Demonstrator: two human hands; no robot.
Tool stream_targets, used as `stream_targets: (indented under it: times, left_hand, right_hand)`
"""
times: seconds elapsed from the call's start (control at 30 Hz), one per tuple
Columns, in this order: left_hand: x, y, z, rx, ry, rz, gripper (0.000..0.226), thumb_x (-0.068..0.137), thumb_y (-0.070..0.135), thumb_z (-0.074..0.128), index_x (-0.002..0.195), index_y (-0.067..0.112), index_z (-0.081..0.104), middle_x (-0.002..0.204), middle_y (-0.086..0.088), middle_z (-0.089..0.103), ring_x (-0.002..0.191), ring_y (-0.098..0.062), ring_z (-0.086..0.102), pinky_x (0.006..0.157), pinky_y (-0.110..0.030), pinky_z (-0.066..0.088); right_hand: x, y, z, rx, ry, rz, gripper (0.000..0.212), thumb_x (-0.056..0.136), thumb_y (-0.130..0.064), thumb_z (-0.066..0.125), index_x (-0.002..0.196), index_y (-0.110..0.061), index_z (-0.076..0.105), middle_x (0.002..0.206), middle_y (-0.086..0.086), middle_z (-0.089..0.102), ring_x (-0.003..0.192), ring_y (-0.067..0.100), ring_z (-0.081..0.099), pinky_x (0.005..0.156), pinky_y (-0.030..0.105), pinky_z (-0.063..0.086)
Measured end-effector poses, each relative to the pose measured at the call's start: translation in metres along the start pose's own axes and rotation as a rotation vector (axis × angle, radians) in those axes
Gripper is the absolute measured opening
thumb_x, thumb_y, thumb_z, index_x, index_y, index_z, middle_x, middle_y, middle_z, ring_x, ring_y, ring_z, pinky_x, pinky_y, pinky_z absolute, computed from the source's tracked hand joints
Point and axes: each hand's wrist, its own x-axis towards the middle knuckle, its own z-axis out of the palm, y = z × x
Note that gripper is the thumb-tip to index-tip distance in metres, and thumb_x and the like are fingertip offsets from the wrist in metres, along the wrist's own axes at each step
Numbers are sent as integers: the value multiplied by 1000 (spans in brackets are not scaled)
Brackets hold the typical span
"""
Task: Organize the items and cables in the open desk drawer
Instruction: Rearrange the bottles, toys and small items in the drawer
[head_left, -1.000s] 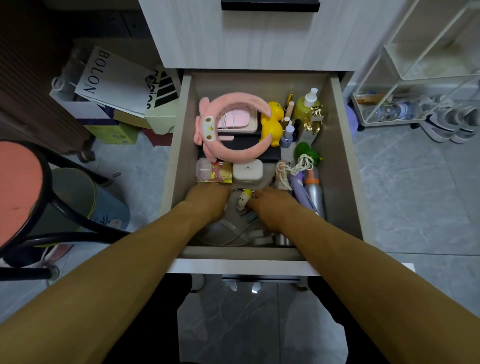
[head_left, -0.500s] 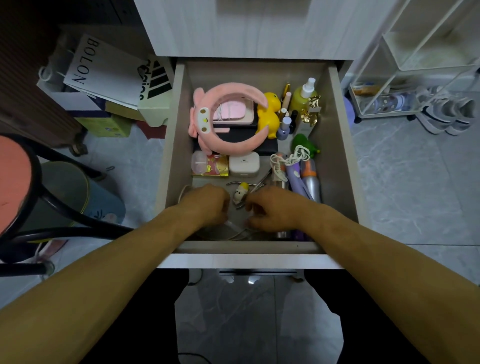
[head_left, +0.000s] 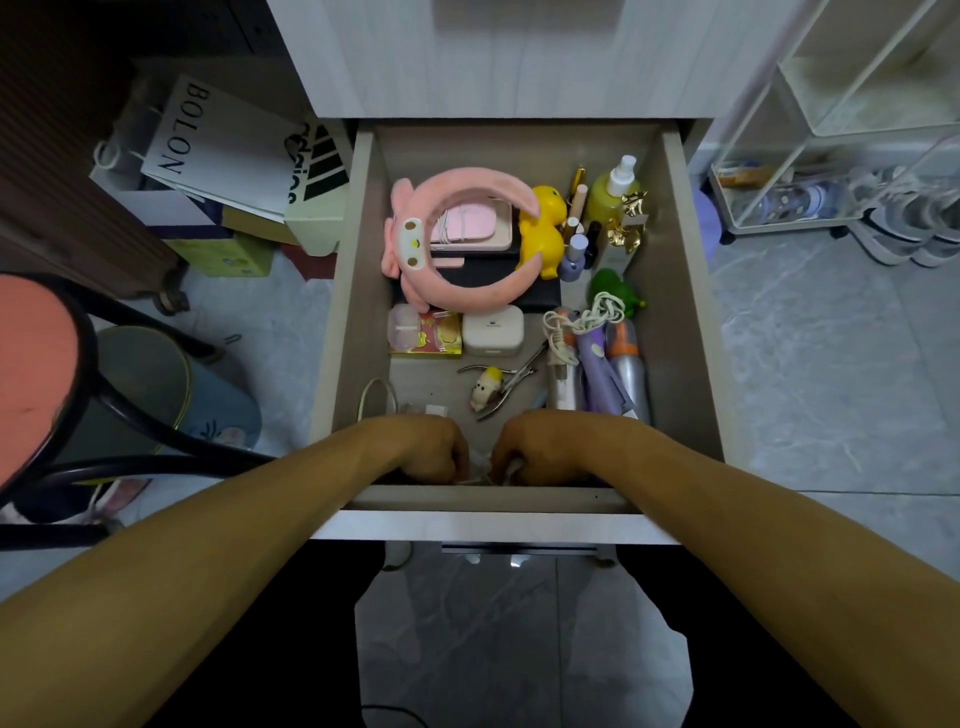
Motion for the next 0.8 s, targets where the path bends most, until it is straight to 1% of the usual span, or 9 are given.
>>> stream_targets:
  times: [0.1,0.2,0.27,0.3,0.4,0.53,0.67,0.73,0.8]
  left_hand:
    - [-3,-4,1,7,157,4,18,91,16,61,107,19,69,115,-3,65,97,-18,59,84,-30,50]
    - [-10,-6,-3,121,386,-29,18,92,18,59,108,19,66,112,-6,63,98,-23,60,85,-34,52]
    - [-12,-9,-7,286,534,-69,24,92,19,59,116,18,59,119,-10,58,106,-26,56,88,-36,49]
    - [-11,-10,-8,366,558,-94,31,92,20,59,123,18,55,124,-12,53,113,-28,53,91,-38,47]
    - [-3,-12,-10,406,486,-145,48,91,20,61,136,18,42,137,-17,41,124,-34,46,99,-42,43]
    - [8,-12,-15,313,516,-138,45,94,23,57,136,19,42,135,-17,45,122,-35,49,99,-44,45]
    - [10,-15,-15,215,512,-98,31,93,19,58,124,22,53,122,-10,59,109,-28,57,93,-39,48]
    - [11,-11,-14,66,502,-100,26,87,17,67,111,23,56,112,-6,61,96,-22,56,83,-34,48]
    - [11,-8,-16,-124,548,-80,23,84,17,72,101,22,57,104,-5,62,92,-21,57,78,-33,47]
  right_hand:
    - [2,4,-3,73,205,13,26,89,-13,57,109,-18,72,114,7,66,103,25,61,90,37,51]
    - [-1,12,-8,63,421,84,30,89,-16,54,116,-21,68,117,10,64,103,29,60,88,39,52]
    - [-3,15,-10,26,444,105,30,89,-15,54,116,-20,67,116,11,62,103,29,60,86,38,51]
    - [-4,15,-10,14,436,111,30,89,-15,55,117,-19,66,118,10,60,106,29,58,88,38,51]
    - [-8,12,-10,21,423,130,36,88,-20,58,123,-20,62,127,8,52,113,27,54,93,40,49]
    - [-8,12,-11,77,439,157,33,88,-24,59,121,-19,61,123,7,55,109,26,56,91,41,51]
    - [-6,14,-13,128,474,152,25,88,-23,57,111,-18,63,116,8,61,103,27,59,87,41,53]
    - [-6,16,-14,148,494,143,22,89,-22,56,108,-17,64,113,8,63,101,27,60,86,42,53]
    - [-6,17,-14,178,525,126,19,89,-20,56,104,-14,66,108,9,64,97,27,60,83,41,54]
